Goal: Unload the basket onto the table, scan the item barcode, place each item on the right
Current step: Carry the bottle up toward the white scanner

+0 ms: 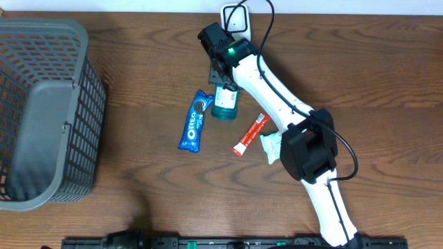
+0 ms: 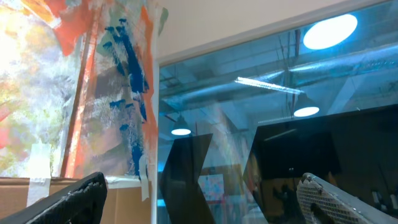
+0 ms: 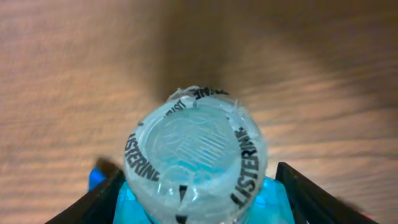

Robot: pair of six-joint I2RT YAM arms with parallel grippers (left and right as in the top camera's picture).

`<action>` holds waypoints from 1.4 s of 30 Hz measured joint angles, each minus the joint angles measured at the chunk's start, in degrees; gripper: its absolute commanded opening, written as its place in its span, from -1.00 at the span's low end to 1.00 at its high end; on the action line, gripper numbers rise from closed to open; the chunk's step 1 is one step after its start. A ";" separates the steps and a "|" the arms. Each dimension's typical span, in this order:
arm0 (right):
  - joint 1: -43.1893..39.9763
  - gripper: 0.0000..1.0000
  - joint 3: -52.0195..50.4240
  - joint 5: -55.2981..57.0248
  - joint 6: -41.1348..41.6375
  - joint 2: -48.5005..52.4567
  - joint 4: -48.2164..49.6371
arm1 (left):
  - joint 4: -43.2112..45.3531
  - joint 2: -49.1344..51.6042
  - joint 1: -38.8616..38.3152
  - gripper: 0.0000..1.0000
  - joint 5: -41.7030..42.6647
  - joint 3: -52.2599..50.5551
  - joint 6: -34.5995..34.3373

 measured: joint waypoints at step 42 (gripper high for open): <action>5.03 0.42 -2.99 18.25 4.50 -0.61 15.82 | -2.78 0.00 -0.04 0.96 0.00 0.00 0.00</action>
